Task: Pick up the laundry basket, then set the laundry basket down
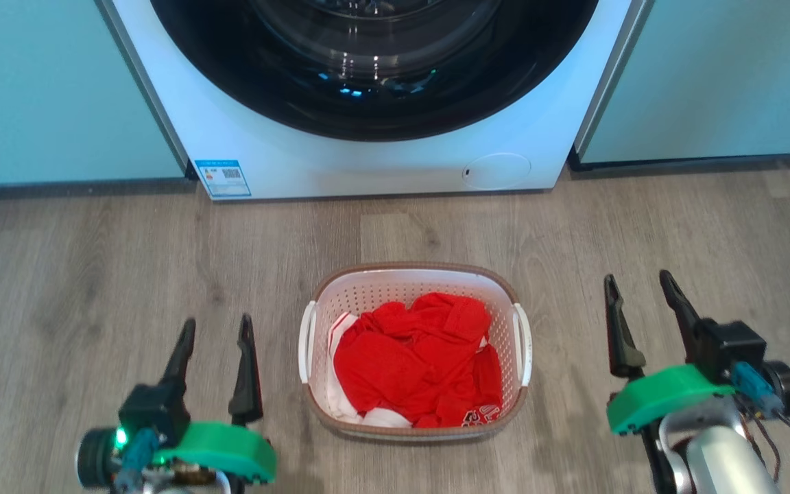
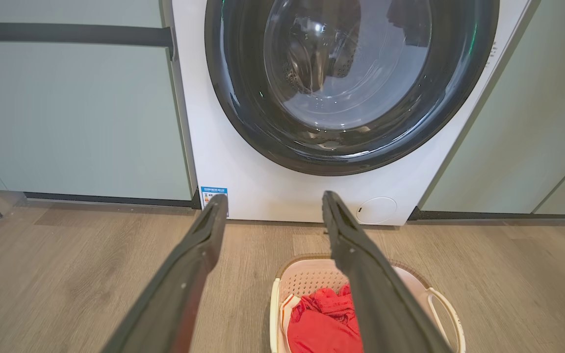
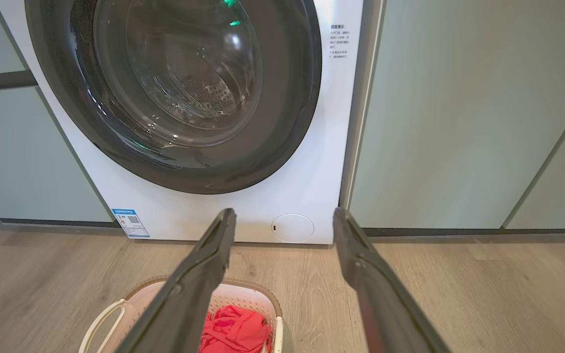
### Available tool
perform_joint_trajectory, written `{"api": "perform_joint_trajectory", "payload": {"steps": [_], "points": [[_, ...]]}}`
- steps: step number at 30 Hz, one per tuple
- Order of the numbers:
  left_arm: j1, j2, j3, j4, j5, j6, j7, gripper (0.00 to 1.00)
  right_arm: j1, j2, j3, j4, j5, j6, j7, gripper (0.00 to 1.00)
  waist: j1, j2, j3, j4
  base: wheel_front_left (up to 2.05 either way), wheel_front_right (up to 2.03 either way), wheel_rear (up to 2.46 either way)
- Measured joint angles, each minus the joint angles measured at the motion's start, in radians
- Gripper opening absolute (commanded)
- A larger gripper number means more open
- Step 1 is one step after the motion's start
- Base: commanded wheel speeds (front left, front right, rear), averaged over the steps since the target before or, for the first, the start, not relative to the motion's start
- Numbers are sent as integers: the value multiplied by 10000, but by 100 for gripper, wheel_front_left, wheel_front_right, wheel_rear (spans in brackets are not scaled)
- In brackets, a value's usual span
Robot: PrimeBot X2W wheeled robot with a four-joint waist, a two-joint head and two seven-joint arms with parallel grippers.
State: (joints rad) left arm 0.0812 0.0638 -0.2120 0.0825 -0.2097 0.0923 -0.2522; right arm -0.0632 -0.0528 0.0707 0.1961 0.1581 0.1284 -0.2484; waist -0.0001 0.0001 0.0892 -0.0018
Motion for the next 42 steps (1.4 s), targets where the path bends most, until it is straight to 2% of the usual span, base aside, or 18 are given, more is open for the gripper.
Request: {"api": "perform_joint_trajectory", "payload": {"steps": [12, 41, 42], "points": [[607, -36, 257, -318, 0, -4, 0, 100, 953, 96, -453, -504, 115, 0, 0, 100, 0, 0, -492, -69, 0, 0, 0], [685, -65, 541, -424, 157, -52, 0, 100, 950, 98, -642, -602, 117, 0, 0, 100, 1, -2, -543, -135, 0, 0, 0], [683, -63, 541, -362, 153, -44, 4, 0, 948, 102, -639, -537, 113, -2, 8, 0, 2, -2, -541, -136, 0, 0, 0]]}}
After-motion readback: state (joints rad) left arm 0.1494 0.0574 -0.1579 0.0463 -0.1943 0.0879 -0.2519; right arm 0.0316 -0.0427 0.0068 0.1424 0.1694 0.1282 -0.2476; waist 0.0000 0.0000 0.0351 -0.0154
